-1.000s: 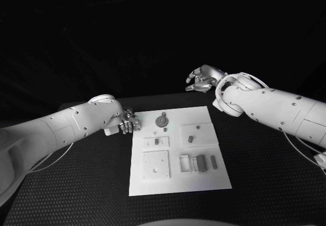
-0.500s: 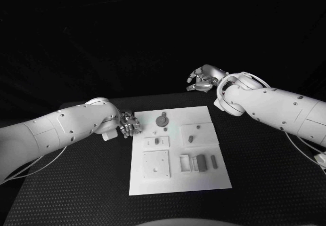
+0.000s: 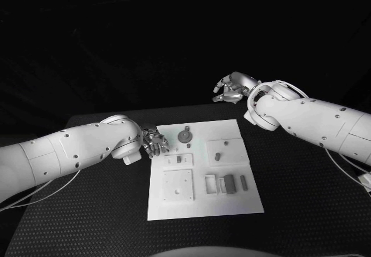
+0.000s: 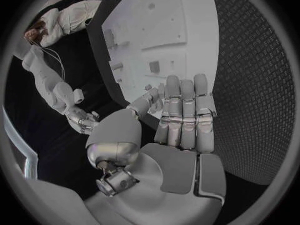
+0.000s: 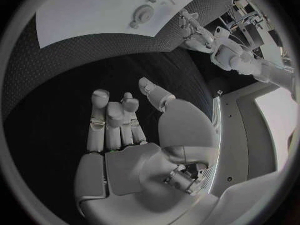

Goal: Assemble the parts on the task board

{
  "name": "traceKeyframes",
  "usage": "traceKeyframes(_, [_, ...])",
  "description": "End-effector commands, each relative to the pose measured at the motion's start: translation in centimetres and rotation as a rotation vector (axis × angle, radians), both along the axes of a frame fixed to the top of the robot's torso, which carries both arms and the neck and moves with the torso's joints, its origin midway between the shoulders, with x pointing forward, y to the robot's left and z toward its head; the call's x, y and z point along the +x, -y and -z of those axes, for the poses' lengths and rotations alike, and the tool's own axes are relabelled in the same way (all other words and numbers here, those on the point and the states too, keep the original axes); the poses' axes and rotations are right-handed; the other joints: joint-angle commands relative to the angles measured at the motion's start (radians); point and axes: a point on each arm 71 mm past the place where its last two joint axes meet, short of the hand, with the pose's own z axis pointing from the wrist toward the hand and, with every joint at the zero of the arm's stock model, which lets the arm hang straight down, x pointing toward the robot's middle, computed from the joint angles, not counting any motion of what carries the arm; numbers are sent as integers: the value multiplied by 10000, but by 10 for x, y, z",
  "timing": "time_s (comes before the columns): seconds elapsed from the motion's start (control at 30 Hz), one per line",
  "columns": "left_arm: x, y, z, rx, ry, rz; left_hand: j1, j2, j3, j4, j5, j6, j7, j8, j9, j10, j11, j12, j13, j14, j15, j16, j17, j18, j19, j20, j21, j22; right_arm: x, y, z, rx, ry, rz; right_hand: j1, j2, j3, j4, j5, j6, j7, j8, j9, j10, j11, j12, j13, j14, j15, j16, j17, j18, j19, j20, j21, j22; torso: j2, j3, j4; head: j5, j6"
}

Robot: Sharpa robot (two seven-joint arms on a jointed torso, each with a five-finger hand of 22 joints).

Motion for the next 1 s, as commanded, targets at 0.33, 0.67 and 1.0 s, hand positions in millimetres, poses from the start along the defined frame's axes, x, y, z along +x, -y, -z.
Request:
traceKeyframes(0.33, [-14, 6, 15, 616, -231, 351, -50, 27, 45, -7, 41, 203, -132, 53, 3, 219, -130, 70, 15, 95, -3, 76, -17, 108, 77, -20, 35, 239, 0, -1, 1, -54, -124, -136, -18, 48, 2, 15, 20, 1062, 368, -52, 10, -801, 275, 5, -18, -97, -4, -60, 12, 115, -48, 13, -58, 152, 3, 11, 14, 34, -98])
traceKeyframes(0.67, [-18, 9, 28, 849, -363, 444, -71, 46, 40, -2, 42, 210, -134, 55, 2, 226, -133, 73, 18, 100, -4, 81, -17, 106, 83, -22, 41, 239, 0, -2, 2, -59, -139, -147, -21, 47, 0, 16, 19, 1061, 369, -53, 11, -803, 275, 5, -20, -99, -4, -61, 12, 115, -50, 14, -60, 153, 12, 9, -25, 56, -137])
traceKeyframes(1.0, [-17, 14, 28, 816, -249, 433, -100, 68, 34, -1, 17, 208, -134, 52, -3, 226, -133, 72, 19, 101, -6, 84, -19, 104, 83, -24, 45, 238, 0, -2, 2, -58, -145, -160, -21, 49, 0, 15, 19, 1061, 369, -54, 12, -803, 275, 6, -21, -99, -3, -61, 12, 115, -51, 14, -60, 153, 11, 13, -23, 26, -164])
